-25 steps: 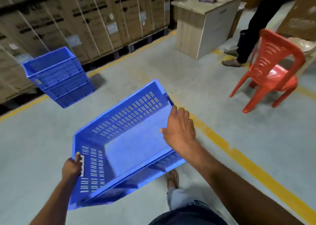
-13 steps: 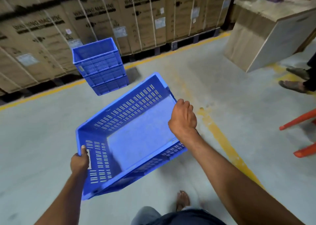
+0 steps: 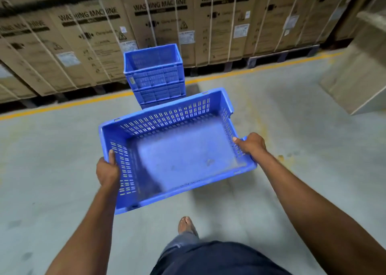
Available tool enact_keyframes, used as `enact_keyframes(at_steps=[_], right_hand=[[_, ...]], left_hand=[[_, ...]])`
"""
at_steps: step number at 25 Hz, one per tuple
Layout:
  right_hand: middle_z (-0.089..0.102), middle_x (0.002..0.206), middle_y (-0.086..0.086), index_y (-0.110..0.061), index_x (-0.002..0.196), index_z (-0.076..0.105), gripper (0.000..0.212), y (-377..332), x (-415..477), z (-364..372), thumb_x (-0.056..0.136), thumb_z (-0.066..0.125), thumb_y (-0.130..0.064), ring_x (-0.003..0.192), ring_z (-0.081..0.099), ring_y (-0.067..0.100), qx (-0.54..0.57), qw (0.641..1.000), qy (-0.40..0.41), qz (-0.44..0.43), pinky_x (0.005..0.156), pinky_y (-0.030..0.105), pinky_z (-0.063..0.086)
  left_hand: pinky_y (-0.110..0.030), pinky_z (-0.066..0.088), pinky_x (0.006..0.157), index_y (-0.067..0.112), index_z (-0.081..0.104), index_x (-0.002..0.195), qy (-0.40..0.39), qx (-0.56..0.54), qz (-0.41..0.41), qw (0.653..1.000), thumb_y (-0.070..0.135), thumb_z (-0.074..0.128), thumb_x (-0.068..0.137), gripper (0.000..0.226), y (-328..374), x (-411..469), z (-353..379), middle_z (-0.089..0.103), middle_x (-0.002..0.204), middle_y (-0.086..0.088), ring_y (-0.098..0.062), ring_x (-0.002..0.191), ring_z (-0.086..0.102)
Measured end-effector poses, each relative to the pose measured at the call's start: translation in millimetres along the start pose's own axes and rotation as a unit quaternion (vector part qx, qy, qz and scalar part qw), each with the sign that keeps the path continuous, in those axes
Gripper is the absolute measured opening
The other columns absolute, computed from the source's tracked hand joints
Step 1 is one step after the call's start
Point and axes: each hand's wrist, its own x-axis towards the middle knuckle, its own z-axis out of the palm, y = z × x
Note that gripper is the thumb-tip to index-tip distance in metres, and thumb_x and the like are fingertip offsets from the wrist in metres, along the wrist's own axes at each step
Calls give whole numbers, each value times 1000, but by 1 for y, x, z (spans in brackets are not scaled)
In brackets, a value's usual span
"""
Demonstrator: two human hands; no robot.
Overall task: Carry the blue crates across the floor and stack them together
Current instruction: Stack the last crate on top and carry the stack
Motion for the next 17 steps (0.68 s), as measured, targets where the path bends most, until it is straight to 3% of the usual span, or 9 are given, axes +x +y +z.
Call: enact_keyframes(at_steps=[3, 5, 8, 10, 12, 13, 15, 17], right_hand=[[68, 107, 15, -6, 105, 61, 48, -40, 33, 23, 87, 69, -50, 104, 65, 33, 21, 1000, -8, 16, 72, 29, 40], [70, 108, 14, -11, 100, 63, 35, -73, 53, 29, 83, 73, -40, 99, 67, 32, -1, 1000, 26, 13, 71, 29, 43], [71, 100, 12, -14, 88, 66, 8, -119, 86, 30, 81, 64, -18, 85, 66, 33, -52, 996, 71, 12, 68, 28, 43], [70, 99, 11, -14, 86, 67, 11, -142, 117, 30, 78, 60, -11, 83, 64, 31, -75, 995, 60, 7, 70, 29, 46], [70, 103, 12, -13, 89, 68, 16, -160, 155, 28, 75, 61, -10, 94, 68, 32, -99, 995, 27, 8, 75, 30, 48], [70, 102, 14, -11, 86, 67, 13, -169, 177, 26, 74, 63, -10, 96, 68, 32, -107, 994, 8, 10, 74, 30, 48], [70, 97, 19, -7, 76, 64, 6, -186, 227, 21, 72, 68, -9, 92, 68, 33, -112, 994, -18, 6, 71, 29, 47], [70, 93, 23, -5, 72, 65, 10, -199, 276, 20, 71, 74, -10, 86, 67, 33, -113, 993, -40, 10, 68, 30, 47]], left_hand=[[-49, 49, 82, -1, 58, 96, -9, 7, 12, 1000, 56, 46, 100, 58, 39, 62, 8, 66, 102, -30, -47, 94, 64], [-49, 50, 84, 2, 59, 98, -14, 21, 3, 1000, 57, 47, 99, 56, 65, 99, 14, 66, 103, -27, -45, 95, 64], [-47, 51, 83, 0, 59, 98, -49, 13, -9, 999, 53, 51, 99, 54, 99, 148, 33, 66, 101, -27, -44, 93, 64], [-42, 52, 71, -5, 59, 92, -100, 3, -20, 995, 44, 59, 95, 49, 125, 186, 51, 65, 83, -25, -40, 76, 64], [-26, 41, 48, 0, 50, 70, -182, 3, -18, 983, 27, 61, 90, 36, 152, 219, 67, 52, 49, -12, -25, 43, 51], [-20, 34, 41, 4, 45, 65, -220, 5, -12, 976, 18, 58, 94, 34, 166, 235, 76, 44, 44, -9, -18, 33, 43], [-19, 32, 36, 8, 42, 67, -272, 7, -1, 962, 6, 50, 102, 35, 191, 262, 95, 40, 54, -9, -10, 29, 38], [-25, 37, 44, 7, 44, 76, -310, -17, 0, 950, 1, 50, 102, 27, 211, 280, 114, 43, 61, -10, -13, 37, 44]])
